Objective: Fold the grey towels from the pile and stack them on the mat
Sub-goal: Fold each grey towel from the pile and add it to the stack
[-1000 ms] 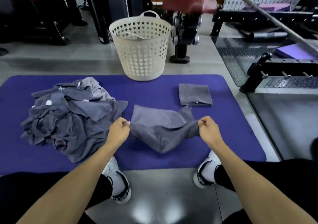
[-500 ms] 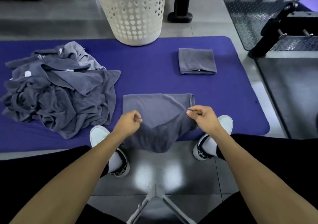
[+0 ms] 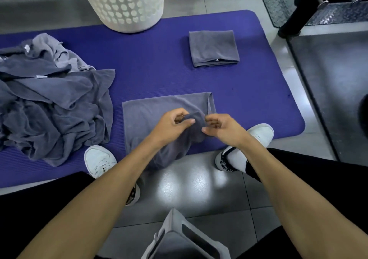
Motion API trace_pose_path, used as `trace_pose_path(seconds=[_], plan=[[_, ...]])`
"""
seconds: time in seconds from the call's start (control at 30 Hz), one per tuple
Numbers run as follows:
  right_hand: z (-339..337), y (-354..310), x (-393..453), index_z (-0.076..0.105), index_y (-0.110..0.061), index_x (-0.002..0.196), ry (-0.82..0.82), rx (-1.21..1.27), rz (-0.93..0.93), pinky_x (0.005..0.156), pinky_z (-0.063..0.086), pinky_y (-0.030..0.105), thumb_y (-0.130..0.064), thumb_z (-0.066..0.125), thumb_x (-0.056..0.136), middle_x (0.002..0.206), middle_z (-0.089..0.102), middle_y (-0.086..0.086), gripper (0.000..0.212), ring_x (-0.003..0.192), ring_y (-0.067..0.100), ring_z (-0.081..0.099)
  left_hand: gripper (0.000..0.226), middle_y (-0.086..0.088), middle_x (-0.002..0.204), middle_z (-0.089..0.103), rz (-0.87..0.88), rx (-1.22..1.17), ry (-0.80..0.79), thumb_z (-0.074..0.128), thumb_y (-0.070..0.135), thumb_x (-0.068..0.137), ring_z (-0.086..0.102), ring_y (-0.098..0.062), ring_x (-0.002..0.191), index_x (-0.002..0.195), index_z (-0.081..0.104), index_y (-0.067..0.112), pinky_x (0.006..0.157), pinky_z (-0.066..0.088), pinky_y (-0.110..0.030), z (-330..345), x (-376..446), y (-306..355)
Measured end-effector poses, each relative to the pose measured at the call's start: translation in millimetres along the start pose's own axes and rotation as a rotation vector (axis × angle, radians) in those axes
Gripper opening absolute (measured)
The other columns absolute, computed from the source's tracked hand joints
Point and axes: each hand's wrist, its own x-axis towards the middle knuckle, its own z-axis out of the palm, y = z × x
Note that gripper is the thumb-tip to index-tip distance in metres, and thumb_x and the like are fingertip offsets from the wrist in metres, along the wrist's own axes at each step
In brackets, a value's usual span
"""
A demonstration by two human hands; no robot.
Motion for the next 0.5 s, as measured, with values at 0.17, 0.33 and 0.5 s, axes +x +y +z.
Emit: trace_pose_path(seconds=[0.17, 0.33, 0.5], plan=[[-7, 35, 13, 0.046, 0.001, 0.072, -0.088, -0.131, 0.084, 0.067, 0.036, 0.037, -0.017, 0.068, 0.091, 0.066, 0.04, 0.008, 0.034, 0.064, 0.016, 0.038, 0.009, -0.001, 0.078, 0.068, -0.076, -0.048, 0.018, 0.066, 0.013, 0.094, 0.062, -0.002, 0.07, 0.086, 0.066, 0.019, 0.067, 0.049, -0.015, -6, 18, -5], [-13, 60, 28, 0.058, -0.012, 0.079, 0.078, -0.042, 0.116, 0.065, 0.044, 0.031, -0.025, 0.063, 0.095, 0.067, 0.06, 0.006, 0.021, 0.062, 0.013, 0.05, 0.005, -0.002, 0.077, 0.065, -0.149, 0.036, 0.067, 0.065, 0.014, 0.095, 0.058, 0.007, 0.058, 0.09, 0.066, 0.015, 0.06, 0.045, -0.01, 0, 63, -17], [-15, 78, 55, 0.043, -0.012, 0.063, 0.098, -0.128, 0.264, 0.052, 0.033, 0.027, -0.034, 0.048, 0.102, 0.058, 0.045, -0.003, 0.044, 0.056, 0.011, 0.042, 0.008, 0.003, 0.072, 0.058, -0.24, 0.251, 0.011, 0.067, 0.017, 0.093, 0.051, -0.003, 0.061, 0.085, 0.066, 0.017, 0.064, 0.042, -0.019, 9, 118, -52]])
